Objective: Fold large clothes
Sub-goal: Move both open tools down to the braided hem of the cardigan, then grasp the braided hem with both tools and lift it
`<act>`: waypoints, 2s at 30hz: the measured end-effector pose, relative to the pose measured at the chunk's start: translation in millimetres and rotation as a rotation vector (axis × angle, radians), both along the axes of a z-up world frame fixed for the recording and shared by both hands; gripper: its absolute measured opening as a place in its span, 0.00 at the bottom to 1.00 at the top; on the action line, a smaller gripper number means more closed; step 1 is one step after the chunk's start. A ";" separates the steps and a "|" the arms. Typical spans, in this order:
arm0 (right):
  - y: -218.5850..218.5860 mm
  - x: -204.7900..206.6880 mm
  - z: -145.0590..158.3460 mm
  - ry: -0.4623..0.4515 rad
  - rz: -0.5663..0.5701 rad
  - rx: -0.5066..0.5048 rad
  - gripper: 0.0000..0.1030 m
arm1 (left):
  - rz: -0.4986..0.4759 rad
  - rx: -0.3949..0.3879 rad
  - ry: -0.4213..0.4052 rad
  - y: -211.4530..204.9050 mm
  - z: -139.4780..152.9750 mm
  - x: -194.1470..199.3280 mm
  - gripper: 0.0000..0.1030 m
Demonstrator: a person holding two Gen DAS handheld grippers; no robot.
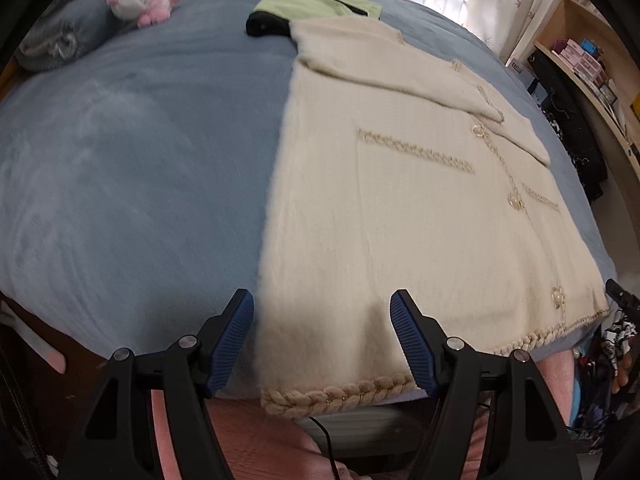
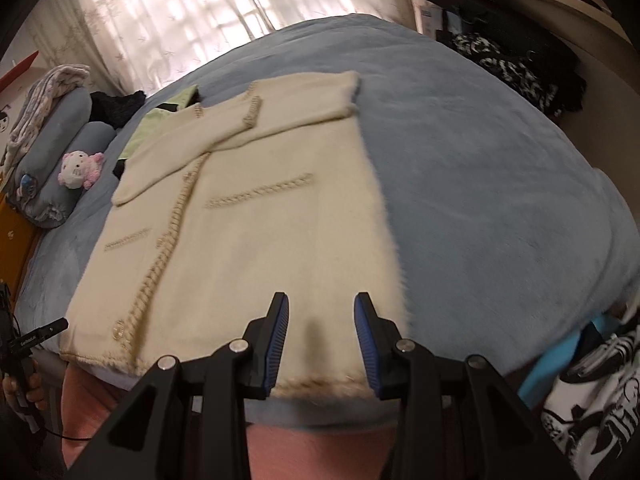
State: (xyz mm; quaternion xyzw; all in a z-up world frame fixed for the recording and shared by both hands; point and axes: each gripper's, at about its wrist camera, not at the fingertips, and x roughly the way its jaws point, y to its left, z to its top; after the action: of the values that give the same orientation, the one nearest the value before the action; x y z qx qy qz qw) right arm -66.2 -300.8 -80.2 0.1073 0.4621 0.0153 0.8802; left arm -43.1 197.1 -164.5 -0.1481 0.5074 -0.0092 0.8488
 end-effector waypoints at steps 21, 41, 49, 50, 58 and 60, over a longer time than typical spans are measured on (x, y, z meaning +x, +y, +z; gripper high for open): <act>-26.7 -4.1 -43.5 0.084 0.026 0.207 0.36 | -0.021 -0.081 -0.014 6.5 -26.9 -0.8 0.68; 1.5 -3.5 -44.4 0.064 -0.007 0.068 0.14 | 0.001 -0.101 -0.015 -15.0 -24.2 1.9 0.09; -3.5 -23.5 17.2 -0.092 -0.019 0.097 0.12 | 0.115 -0.226 -0.116 -3.3 18.7 -13.5 0.08; -2.5 -25.5 24.7 -0.108 -0.011 0.098 0.12 | 0.122 -0.239 -0.125 -3.0 25.4 -15.6 0.08; 6.3 -49.3 75.7 -0.211 0.009 0.121 0.12 | 0.101 -0.305 -0.185 -5.9 77.8 -51.4 0.08; 3.4 -57.0 86.3 -0.223 0.014 0.140 0.12 | 0.095 -0.330 -0.202 -2.2 91.8 -60.3 0.08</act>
State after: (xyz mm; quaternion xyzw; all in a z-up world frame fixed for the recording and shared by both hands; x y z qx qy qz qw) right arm -123.3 -297.3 6.1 0.1628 0.3602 0.0652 0.9163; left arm -103.5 194.9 -72.7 -0.3074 0.4037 -0.0669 0.8591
